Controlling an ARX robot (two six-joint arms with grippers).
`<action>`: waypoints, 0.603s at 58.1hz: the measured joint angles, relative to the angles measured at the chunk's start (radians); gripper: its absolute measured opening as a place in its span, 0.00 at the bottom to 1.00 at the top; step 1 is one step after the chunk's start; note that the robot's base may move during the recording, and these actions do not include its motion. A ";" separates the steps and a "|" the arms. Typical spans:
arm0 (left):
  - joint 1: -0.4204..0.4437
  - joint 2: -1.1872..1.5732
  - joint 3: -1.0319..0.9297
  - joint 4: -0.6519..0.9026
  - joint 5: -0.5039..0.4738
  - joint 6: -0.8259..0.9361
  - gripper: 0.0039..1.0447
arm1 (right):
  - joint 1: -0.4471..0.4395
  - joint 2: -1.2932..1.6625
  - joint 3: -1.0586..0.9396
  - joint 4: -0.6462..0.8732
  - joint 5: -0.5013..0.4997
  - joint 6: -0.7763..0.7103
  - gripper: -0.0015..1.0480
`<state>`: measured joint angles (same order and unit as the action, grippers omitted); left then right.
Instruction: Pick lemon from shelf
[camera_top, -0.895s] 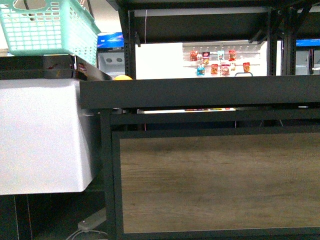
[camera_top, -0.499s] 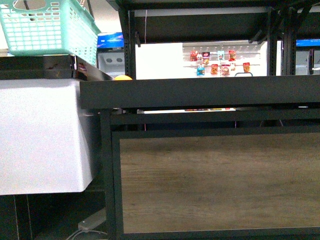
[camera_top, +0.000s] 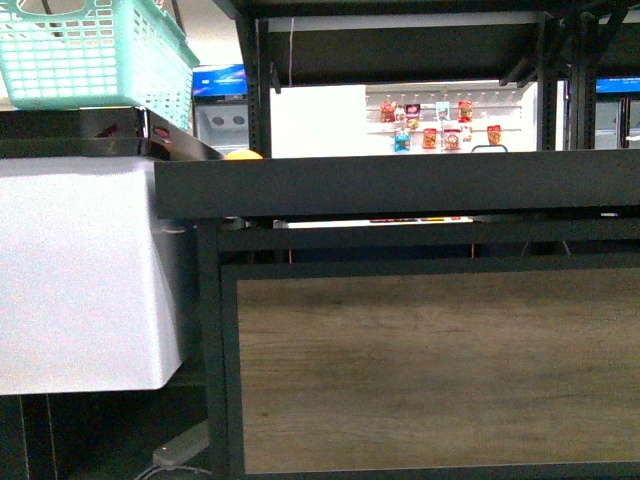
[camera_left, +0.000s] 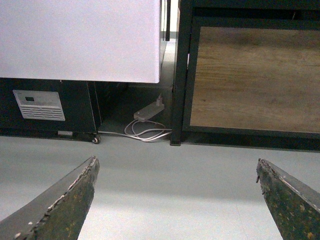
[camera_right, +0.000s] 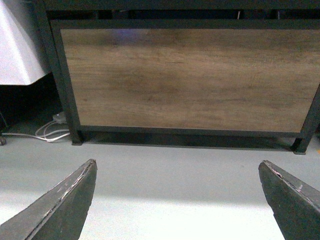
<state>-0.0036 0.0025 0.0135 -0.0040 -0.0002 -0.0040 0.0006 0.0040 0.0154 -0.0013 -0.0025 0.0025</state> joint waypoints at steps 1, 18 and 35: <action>0.000 0.000 0.000 0.000 0.000 0.000 0.92 | 0.000 0.000 0.000 0.000 0.000 0.000 0.93; 0.000 0.000 0.000 0.000 0.000 0.000 0.92 | 0.000 0.000 0.000 0.000 0.000 0.000 0.93; 0.000 0.000 0.000 0.000 0.000 0.000 0.92 | 0.000 0.000 0.000 0.000 0.002 0.000 0.93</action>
<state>-0.0036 0.0025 0.0135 -0.0040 -0.0002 -0.0040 0.0006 0.0040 0.0154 -0.0013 -0.0006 0.0025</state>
